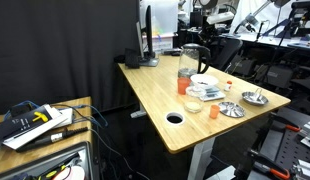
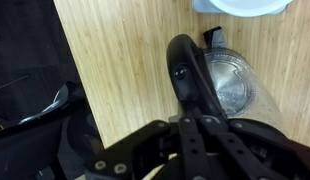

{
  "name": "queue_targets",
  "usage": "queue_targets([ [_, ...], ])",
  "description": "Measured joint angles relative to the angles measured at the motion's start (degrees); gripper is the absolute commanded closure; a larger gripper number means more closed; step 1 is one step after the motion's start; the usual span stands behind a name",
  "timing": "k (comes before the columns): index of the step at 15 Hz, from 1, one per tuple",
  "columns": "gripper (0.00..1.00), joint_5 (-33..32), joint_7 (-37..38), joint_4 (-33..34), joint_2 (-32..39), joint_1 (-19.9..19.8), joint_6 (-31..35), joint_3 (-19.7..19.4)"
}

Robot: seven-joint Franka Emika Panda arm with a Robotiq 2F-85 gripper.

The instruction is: Press the button to open the lid of the kettle

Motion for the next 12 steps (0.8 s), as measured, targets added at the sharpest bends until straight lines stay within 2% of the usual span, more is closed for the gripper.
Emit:
queue_targets([
  [12, 1.00, -0.23, 0.00, -2.13, -0.42, 0.19, 0.01, -0.47],
])
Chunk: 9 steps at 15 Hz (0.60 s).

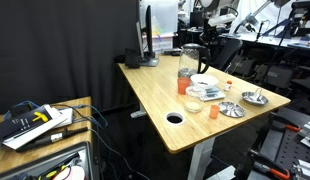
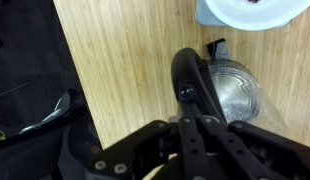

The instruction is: Press the button to open the lid of the kettle

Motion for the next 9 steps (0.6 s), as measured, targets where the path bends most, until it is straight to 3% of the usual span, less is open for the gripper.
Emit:
queue_targets([
  [9, 1.00, -0.59, 0.10, -0.27, -0.08, 0.06, -0.03, -0.03],
])
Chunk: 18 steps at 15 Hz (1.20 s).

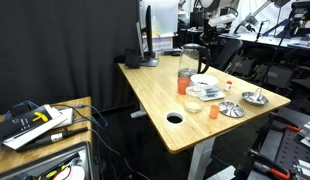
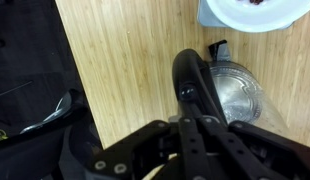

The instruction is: Press the button to open the lid of the kettle

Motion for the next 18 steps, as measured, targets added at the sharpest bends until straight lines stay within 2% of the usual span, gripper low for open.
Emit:
queue_targets([
  [11, 1.00, -0.19, 1.68, -4.27, -1.79, 0.17, 0.03, -0.31],
  [18, 1.00, -0.16, 4.12, -4.76, -2.11, 0.60, 0.19, -0.28],
])
